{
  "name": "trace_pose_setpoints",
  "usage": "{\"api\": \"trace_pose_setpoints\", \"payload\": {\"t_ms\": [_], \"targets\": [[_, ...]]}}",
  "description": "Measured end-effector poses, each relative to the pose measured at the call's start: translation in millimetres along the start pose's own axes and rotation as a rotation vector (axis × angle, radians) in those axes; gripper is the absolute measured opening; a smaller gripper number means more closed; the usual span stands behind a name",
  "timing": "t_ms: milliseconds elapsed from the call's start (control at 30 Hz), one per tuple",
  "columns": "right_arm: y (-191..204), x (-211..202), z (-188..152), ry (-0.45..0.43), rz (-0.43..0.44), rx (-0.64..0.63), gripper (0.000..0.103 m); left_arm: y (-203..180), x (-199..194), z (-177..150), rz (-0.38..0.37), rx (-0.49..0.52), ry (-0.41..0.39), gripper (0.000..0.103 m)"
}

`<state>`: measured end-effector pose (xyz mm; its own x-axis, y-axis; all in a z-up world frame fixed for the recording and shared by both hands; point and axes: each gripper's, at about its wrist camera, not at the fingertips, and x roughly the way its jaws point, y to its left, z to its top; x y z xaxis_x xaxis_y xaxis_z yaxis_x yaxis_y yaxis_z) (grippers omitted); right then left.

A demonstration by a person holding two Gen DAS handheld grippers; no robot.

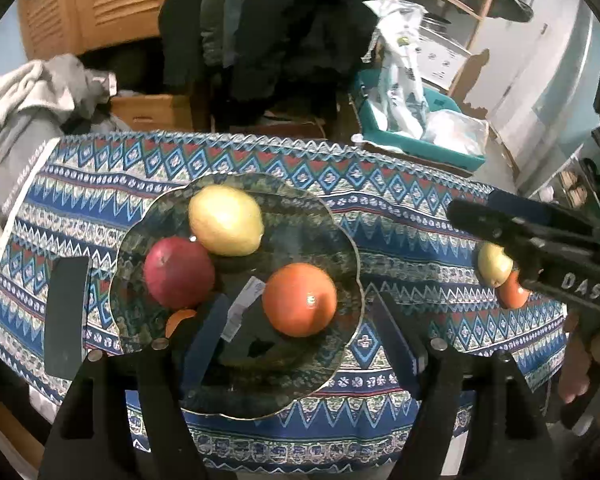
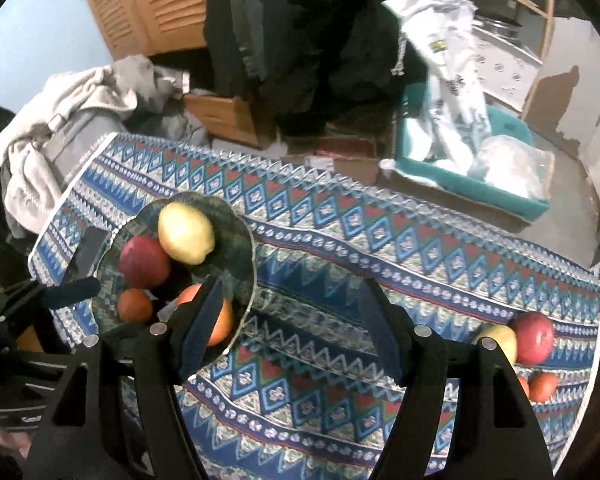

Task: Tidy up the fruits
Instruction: 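Move both tools back toward the remaining fruit on the cloth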

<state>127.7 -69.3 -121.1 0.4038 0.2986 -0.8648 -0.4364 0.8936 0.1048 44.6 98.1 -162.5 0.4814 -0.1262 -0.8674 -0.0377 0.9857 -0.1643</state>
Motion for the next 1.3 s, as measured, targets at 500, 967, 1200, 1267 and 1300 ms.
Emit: {"api": "trace_pose_setpoints", "payload": {"t_ms": [500, 967, 1200, 1267, 1300], "targets": [[-49, -70, -30, -0.097, -0.08, 0.06, 0.081, -52, -16, 3, -0.019, 0.089, -0.024, 0.081], [-113, -108, -68, -0.121, -0.159, 0.147, 0.083, -108, -24, 6, -0.052, 0.177, -0.023, 0.081], [-152, -121, -87, -0.125, -0.202, 0.205, 0.083, -135, -22, 7, -0.064, 0.212, -0.017, 0.081], [-160, -122, -91, -0.124, -0.212, 0.22, 0.083, -143, -20, 7, -0.069, 0.223, -0.013, 0.081], [-166, -122, -94, -0.12, -0.212, 0.231, 0.083, -147, -18, 7, -0.069, 0.232, -0.009, 0.081]]}}
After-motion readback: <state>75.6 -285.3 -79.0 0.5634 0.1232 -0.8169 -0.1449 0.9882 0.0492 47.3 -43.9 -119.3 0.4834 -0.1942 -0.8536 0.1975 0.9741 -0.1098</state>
